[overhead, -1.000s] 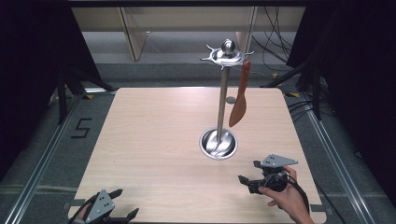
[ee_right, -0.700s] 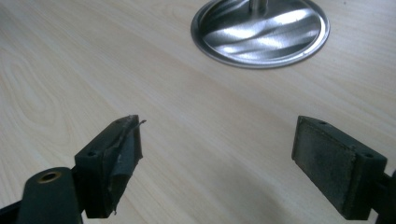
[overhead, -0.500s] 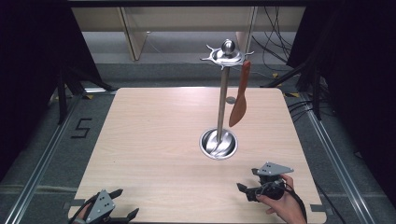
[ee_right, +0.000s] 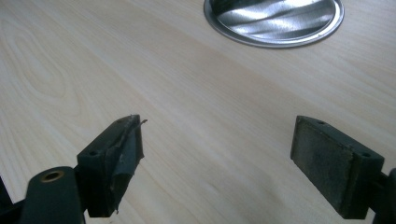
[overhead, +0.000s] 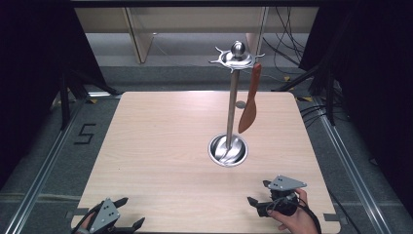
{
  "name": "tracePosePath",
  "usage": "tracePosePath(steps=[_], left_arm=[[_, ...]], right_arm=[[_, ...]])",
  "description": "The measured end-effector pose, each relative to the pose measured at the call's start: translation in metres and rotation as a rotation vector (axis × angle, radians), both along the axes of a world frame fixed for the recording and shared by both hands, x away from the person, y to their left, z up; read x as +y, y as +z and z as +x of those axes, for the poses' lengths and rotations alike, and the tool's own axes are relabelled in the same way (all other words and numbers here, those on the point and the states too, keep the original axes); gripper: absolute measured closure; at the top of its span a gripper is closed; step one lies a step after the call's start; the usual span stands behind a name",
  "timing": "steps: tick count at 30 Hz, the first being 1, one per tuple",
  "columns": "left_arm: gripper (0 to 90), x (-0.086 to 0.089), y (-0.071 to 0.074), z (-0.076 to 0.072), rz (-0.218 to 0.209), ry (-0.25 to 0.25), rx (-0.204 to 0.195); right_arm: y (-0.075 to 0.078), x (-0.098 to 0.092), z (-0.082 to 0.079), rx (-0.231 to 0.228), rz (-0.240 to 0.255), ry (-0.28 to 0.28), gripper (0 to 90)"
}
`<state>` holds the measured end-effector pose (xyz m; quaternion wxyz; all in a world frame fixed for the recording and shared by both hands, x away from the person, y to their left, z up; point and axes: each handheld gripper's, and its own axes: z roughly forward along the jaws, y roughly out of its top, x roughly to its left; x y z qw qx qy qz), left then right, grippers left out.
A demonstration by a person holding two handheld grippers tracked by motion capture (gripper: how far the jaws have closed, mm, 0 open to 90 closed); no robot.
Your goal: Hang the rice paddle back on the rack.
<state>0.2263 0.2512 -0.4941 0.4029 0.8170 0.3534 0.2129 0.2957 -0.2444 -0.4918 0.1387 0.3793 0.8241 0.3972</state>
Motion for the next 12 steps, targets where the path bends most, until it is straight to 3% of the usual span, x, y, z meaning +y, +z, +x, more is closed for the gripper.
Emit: tracePosePath(steps=[2, 3, 4, 6, 7, 10, 12], left_arm=[[16.1, -0.0004, 0.0, -0.0003, -0.008, -0.001, 0.002], [16.1, -0.0018, -0.0004, -0.001, -0.037, 0.002, 0.005], [16.1, 0.0008, 0.001, 0.0006, -0.004, -0.02, -0.012], [16.1, 0.0005, 0.0002, 0.0006, -0.001, -0.014, -0.01], [16.1, -0.0003, 0.0004, -0.0004, -0.009, -0.006, 0.009], [16.1, -0.0007, -0.0003, -0.0004, -0.018, -0.005, 0.005], [16.1, 0.0005, 0.0009, -0.0003, 0.001, -0.008, 0.01]], right_arm=[[-0.0009, -0.0005, -0.0002, 0.002, -0.003, 0.002, 17.8], [-0.0012, -0.0012, -0.0003, -0.01, -0.006, 0.002, 17.8], [-0.0017, -0.0026, 0.0, 0.014, 0.004, 0.017, 17.8], [-0.0022, -0.0022, -0.0014, 0.003, 0.002, -0.01, 17.8], [-0.002, -0.0024, -0.0015, 0.007, 0.001, -0.009, 17.8], [-0.0022, -0.0025, -0.0015, 0.002, 0.005, -0.006, 17.8], [-0.003, -0.0024, -0.0013, 0.003, 0.0, -0.009, 17.8]])
